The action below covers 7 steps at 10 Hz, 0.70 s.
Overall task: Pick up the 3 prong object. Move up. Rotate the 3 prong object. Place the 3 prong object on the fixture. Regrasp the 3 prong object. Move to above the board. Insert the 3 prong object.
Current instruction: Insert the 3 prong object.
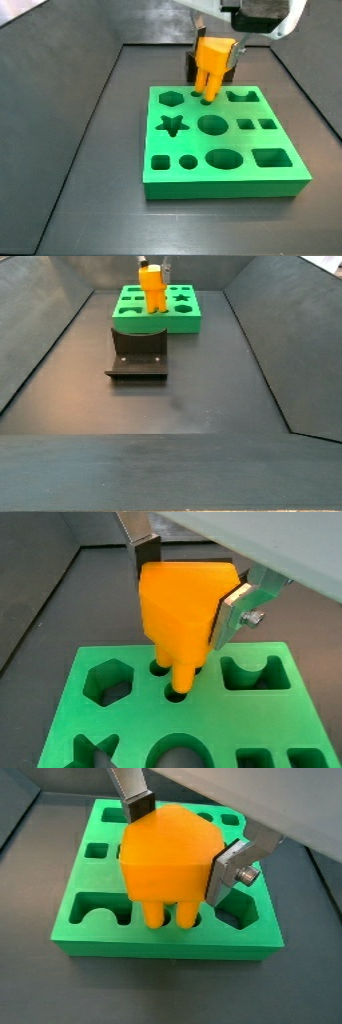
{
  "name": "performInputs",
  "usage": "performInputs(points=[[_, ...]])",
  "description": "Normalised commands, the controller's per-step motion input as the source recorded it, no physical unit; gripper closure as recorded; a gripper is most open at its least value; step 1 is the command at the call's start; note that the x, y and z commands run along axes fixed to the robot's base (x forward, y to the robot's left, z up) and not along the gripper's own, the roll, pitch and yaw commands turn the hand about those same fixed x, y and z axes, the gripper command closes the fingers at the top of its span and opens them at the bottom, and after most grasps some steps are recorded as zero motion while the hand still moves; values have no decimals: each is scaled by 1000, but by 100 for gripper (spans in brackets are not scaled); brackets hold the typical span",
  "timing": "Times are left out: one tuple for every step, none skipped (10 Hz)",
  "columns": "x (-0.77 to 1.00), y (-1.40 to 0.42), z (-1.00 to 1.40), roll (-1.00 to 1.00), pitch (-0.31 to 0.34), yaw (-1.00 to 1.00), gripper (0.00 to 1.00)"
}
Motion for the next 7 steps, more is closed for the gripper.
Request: performInputs(points=[[-174,-54,-63,0,-40,0,100],[-71,-69,-74,-9,-27,-11,100],[-106,-86,-31,0,-34,-11,100],[0,-106,-34,-40,-29,-23,100],[0,-80,-77,-33,-10,-9,100],[3,-77,-109,-53,-14,-9,100],[11,-49,-231,-16,-31,0,100]])
